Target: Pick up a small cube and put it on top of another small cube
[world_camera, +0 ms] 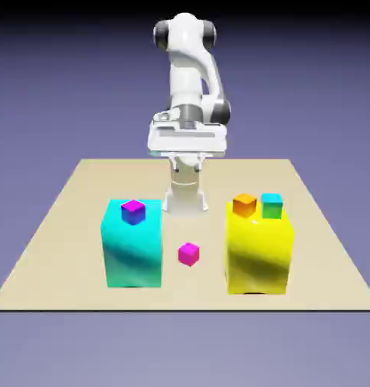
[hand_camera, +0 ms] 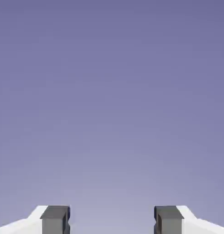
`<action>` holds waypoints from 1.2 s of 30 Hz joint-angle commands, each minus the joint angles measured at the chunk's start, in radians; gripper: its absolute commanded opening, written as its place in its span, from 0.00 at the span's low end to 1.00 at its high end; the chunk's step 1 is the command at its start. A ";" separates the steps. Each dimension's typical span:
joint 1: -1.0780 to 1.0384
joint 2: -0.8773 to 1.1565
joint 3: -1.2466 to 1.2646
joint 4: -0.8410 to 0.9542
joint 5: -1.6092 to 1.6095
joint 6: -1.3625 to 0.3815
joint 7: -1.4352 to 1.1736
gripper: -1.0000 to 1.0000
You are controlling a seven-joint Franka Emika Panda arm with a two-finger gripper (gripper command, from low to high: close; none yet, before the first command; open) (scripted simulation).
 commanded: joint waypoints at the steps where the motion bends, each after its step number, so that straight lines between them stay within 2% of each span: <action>1: -0.015 0.029 0.020 0.004 -0.012 -0.019 -0.044 0.50; 15: -0.281 0.519 0.345 -0.029 -0.267 -0.321 -0.567 0.50; 18: -0.303 0.543 0.353 -0.069 -0.299 -0.327 -0.506 0.50; 29: -0.197 0.829 0.121 0.001 -0.760 -0.149 -0.164 0.50; 30: -0.197 0.829 0.121 0.001 -0.760 -0.149 -0.164 0.00; 36: -0.247 0.694 0.231 -0.032 -0.543 -0.233 -0.325 0.00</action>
